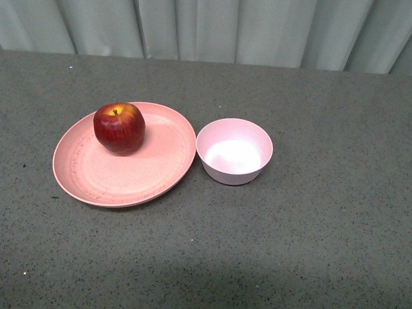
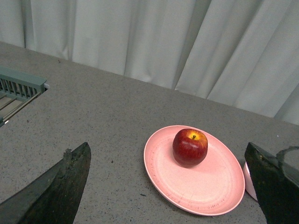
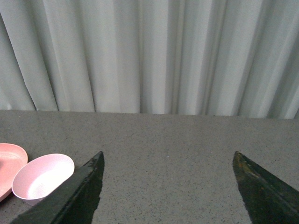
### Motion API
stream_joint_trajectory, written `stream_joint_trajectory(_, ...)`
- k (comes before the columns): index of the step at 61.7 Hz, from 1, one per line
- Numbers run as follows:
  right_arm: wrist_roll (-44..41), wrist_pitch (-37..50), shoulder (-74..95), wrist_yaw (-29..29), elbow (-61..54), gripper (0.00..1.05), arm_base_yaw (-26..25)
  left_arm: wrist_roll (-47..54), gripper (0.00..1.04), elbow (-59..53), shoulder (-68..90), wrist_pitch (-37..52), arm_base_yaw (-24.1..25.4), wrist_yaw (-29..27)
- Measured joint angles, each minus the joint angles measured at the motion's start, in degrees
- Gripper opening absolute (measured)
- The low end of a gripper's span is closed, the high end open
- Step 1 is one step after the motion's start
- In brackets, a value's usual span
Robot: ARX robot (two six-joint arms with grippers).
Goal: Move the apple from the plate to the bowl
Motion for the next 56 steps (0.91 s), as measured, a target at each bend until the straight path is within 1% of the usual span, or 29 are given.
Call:
stream_joint_trajectory(1,0.0,0.0,0.0,0.0,0.0,0.92,0.0,0.0,0.98,0.0,0.0,0.0,0.0,0.0)
stream_joint_trajectory(3,0.1,0.0,0.0,0.0,0.0,0.97,0.0,0.0,0.98,0.0,0.0,0.0,0.0,0.0)
stream_joint_trajectory(7,0.0,0.0,0.0,0.0,0.0,0.94,0.0,0.0,0.98,0.0,0.0,0.0,0.0,0.0)
stream_joint_trajectory(9,0.0,0.0,0.0,0.0,0.0,0.95,0.0,0.1,0.98,0.0,0.1,-0.1,0.0,0.4)
stream_joint_trajectory(10,0.0,0.0,0.0,0.0,0.0,0.95,0.0,0.8,0.98,0.3,0.5,-1.2,0.4,1.1)
stream_joint_trajectory(11,0.0,0.0,0.0,0.0,0.0,0.95,0.0,2.5,0.98,1.1,1.5,-3.6,1.1,3.5)
stream_joint_trajectory(12,0.0,0.0,0.0,0.0,0.0,0.95,0.0,3.3,0.98,1.5,2.4,-4.5,1.6,4.6)
stream_joint_trajectory(13,0.0,0.0,0.0,0.0,0.0,0.95,0.0,3.7,0.98,1.8,4.2,-4.7,2.6,6.3)
stream_joint_trajectory(16,0.0,0.0,0.0,0.0,0.0,0.95,0.0,3.9,0.98,2.4,7.8,-3.9,4.3,8.4)
stream_joint_trajectory(20,0.0,0.0,0.0,0.0,0.0,0.95,0.0,2.9,0.98,3.4,14.1,0.4,6.6,11.5)
stream_joint_trajectory(23,0.0,0.0,0.0,0.0,0.0,0.95,0.0,2.4,0.98,4.7,19.9,4.6,6.7,11.7)
stream_joint_trajectory(32,0.0,0.0,0.0,0.0,0.0,0.95,0.0,2.9,0.98,8.7,38.9,20.5,3.3,12.0)
stream_joint_trajectory(34,0.0,0.0,0.0,0.0,0.0,0.95,0.0,3.1,0.98,10.2,45.0,25.1,2.5,11.7)
stream_joint_trajectory(39,0.0,0.0,0.0,0.0,0.0,0.95,0.0,4.8,0.98,14.2,57.2,32.1,1.2,10.4)
stream_joint_trajectory(46,0.0,0.0,0.0,0.0,0.0,0.95,0.0,6.9,0.98,20.4,72.2,34.6,0.3,9.9)
stream_joint_trajectory(56,0.0,0.0,0.0,0.0,0.0,0.95,0.0,9.4,0.98,27.4,86.3,34.9,-1.2,9.8)
